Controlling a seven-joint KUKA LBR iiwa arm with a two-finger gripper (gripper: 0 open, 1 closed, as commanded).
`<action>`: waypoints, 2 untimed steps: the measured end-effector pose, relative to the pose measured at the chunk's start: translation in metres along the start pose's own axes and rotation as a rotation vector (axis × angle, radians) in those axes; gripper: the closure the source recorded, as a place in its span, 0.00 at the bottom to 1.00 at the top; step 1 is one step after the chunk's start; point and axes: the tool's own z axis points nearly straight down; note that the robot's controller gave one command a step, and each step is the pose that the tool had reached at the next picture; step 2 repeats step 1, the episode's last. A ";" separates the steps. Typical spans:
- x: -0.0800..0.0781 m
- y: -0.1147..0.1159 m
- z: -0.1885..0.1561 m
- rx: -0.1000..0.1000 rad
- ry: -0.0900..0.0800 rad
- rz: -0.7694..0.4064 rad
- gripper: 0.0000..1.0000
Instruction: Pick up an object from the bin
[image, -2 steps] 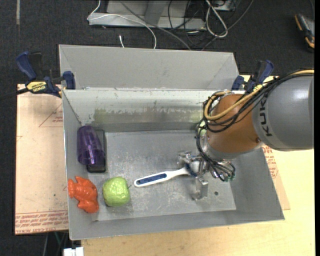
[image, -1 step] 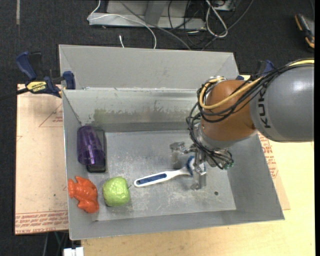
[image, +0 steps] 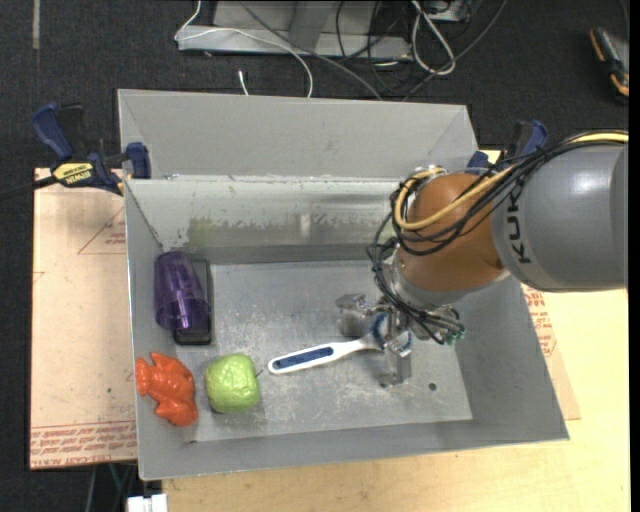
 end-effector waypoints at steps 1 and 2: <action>0.011 -0.031 0.000 0.002 -0.004 -0.065 1.00; 0.011 -0.031 0.000 0.002 -0.004 -0.065 1.00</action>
Offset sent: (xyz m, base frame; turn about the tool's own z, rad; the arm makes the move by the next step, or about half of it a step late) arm 0.0000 0.0000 0.0000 0.0000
